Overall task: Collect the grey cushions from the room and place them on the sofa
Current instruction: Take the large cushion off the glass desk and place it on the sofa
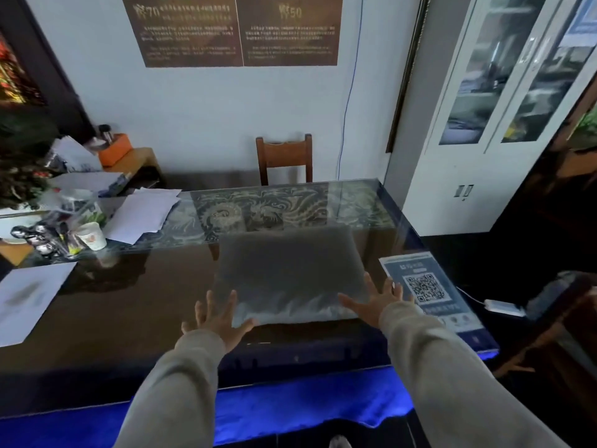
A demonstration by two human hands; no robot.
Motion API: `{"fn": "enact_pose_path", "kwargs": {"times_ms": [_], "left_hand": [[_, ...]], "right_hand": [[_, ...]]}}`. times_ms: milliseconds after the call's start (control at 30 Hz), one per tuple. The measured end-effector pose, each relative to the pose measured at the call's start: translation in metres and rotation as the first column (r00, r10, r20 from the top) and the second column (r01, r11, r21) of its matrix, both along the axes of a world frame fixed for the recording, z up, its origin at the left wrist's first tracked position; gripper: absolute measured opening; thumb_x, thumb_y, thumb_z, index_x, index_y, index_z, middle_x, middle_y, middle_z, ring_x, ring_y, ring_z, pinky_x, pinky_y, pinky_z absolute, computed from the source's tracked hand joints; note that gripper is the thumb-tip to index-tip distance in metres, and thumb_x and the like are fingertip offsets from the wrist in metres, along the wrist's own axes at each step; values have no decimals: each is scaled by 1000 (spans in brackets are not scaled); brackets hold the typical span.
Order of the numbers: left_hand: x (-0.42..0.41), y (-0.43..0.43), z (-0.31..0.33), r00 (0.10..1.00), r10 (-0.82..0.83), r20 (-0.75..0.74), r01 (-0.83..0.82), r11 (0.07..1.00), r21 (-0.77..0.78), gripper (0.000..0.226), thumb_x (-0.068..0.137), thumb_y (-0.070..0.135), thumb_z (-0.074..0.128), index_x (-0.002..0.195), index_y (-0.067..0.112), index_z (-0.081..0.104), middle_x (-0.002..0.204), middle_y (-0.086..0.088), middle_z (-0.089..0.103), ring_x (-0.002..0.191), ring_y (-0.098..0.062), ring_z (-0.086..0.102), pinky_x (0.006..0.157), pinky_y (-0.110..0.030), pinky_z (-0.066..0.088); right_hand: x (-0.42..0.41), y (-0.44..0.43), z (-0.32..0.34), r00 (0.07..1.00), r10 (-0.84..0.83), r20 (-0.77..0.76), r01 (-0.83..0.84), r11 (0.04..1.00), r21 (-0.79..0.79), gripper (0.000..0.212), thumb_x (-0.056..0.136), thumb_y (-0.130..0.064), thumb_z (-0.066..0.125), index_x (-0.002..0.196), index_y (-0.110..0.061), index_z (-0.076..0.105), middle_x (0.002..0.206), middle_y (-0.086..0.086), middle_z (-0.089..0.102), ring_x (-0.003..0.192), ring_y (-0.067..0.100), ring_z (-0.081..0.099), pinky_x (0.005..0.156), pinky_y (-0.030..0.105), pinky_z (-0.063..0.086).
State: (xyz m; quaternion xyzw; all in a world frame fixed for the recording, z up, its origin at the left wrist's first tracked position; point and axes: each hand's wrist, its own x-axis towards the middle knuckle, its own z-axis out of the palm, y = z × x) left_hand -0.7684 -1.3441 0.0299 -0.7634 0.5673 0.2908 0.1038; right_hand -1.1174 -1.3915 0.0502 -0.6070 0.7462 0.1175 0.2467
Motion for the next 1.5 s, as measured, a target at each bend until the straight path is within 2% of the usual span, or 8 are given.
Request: {"fn": "enact_pose_path", "kwargs": {"times_ms": [167,433,567,800,1000,1167,1400,1500], "left_hand": [[-6,-60,-30,989,147,-6,-147,989,25,92,86,87,31,153,53,-23,166,-2,-36,157,-36,-17,124,-62,7],[-8,-126,-76,972,233,13,-232,970,-70,71,106,46,45,162,42,2,173,-13,-10,158,-41,-2,125,-53,15],[11,-153,-91,927,358,-116,-370,923,-105,72,108,32,47,164,36,2,171,-17,-13,156,-46,1,125,-53,18],[28,-203,-93,737,589,-332,-618,786,21,107,81,76,66,161,49,1,163,-19,32,137,-50,44,112,-59,40],[63,-250,-108,643,630,-435,-652,749,121,142,53,67,92,162,43,4,162,-13,37,139,-45,45,111,-57,42],[73,-261,-120,599,592,-539,-636,761,128,161,24,75,88,160,45,7,158,-9,41,137,-41,48,110,-58,44],[63,-247,-101,583,512,-631,-603,793,87,148,37,62,99,161,38,20,159,-7,42,139,-41,46,114,-59,39],[39,-254,-90,645,437,-627,-488,867,102,145,41,60,94,162,35,19,162,-7,40,141,-39,45,111,-52,40]], "right_hand": [[-17,-84,-31,995,21,94,-31,993,113,127,60,-108,16,161,-42,-22,174,16,-16,161,39,-9,126,60,0],[-23,-161,-64,946,-124,299,49,968,246,112,86,-90,36,163,-33,-22,176,16,0,157,41,21,124,55,26],[-13,-171,-91,889,-202,411,118,968,222,111,90,-81,49,164,-33,-18,175,18,3,157,44,20,124,57,27],[-15,-178,-111,796,-385,468,310,922,231,129,77,-70,77,164,-39,-14,169,15,20,152,43,29,120,58,32],[-2,-198,-117,689,-597,410,520,802,294,145,59,-74,86,167,-32,-2,169,13,26,152,40,31,121,57,31],[12,-200,-124,623,-671,403,644,732,222,143,54,-75,88,166,-35,9,167,10,32,149,40,35,117,58,34],[22,-156,-100,591,-658,466,713,697,79,124,64,-72,85,163,-31,22,159,9,44,144,36,44,114,50,39],[6,-105,-90,496,-743,448,801,591,93,120,66,-70,84,162,-31,24,159,10,44,144,36,43,114,49,38]]}}
